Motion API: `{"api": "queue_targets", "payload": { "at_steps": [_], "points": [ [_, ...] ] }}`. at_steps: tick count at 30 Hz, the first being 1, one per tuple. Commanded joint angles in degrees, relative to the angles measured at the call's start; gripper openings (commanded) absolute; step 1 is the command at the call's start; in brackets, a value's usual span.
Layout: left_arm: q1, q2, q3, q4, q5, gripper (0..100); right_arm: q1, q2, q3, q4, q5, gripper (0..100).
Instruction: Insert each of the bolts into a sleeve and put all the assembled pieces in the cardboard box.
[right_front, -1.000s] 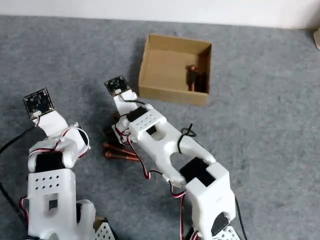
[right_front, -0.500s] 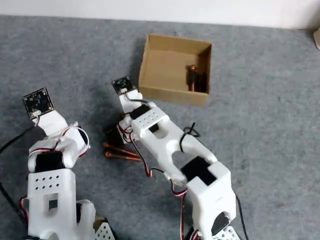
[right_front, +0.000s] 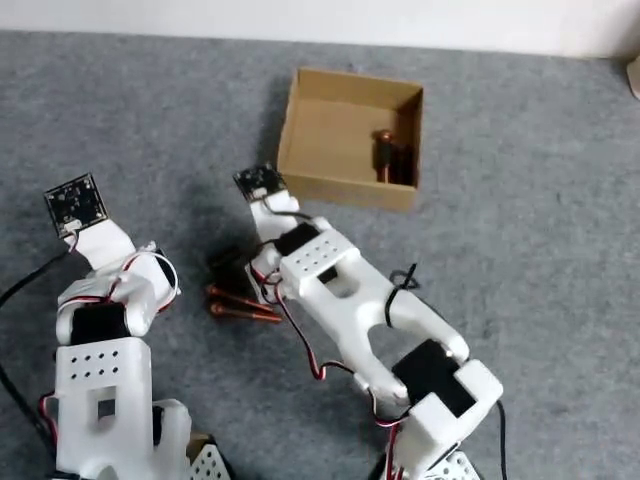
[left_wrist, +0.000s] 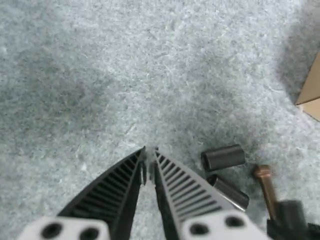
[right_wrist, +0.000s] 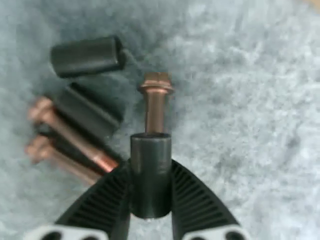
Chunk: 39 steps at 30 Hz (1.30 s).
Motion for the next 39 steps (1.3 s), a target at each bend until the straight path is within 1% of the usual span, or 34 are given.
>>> {"api": "queue_targets", "payload": {
  "at_steps": [1, 2, 5, 7, 12, 18, 24, 26, 27, 32, 34, 39],
  "points": [
    [-0.13, 0.22, -1.27, -1.05, 0.0, 4, 3.56, 3.3, 1.8, -2.86, -0.62, 1.8],
    [-0.04, 0.22, -1.27, -1.05, 0.0, 4, 4.0, 4.97, 1.63, -2.68, -0.62, 4.3],
    [1.63, 0.22, -1.27, -0.97, -0.09, 4, 4.26, 8.57, 1.63, -2.51, -0.62, 17.6],
    [1.89, 0.22, -1.19, -0.88, -0.09, 4, 4.26, 8.92, 1.01, -2.59, -0.62, 23.8],
    [1.71, 0.22, -1.19, -0.97, -0.09, 4, 5.41, 8.84, -2.51, -0.75, -0.62, 24.5],
    [1.89, 0.22, -1.19, -0.97, -0.09, 4, 6.02, 8.75, -2.68, -0.13, -0.7, 24.5],
    [1.89, 0.22, -1.19, -1.05, -0.09, 4, 3.74, 8.04, -2.77, -0.13, -0.88, 24.5],
    [1.89, 0.22, -1.19, -1.05, -0.09, 4, 2.68, 6.37, -2.68, -0.13, -0.79, 22.7],
    [1.89, 0.22, -1.19, -1.05, -0.09, 4, 2.42, 5.41, -2.68, -0.22, -0.79, 20.3],
    [1.89, 0.22, -1.19, -1.05, -0.09, 4, 2.77, 2.51, -2.24, -0.4, -0.7, 0.2],
    [1.89, 0.22, -1.19, -1.05, -0.09, 4, 2.77, 2.42, -2.24, -0.4, -0.7, 1.5],
    [1.89, 0.22, -1.19, -1.05, -0.09, 4, 2.77, 2.15, -2.42, -0.31, -0.62, 0.5]
  ]
}}
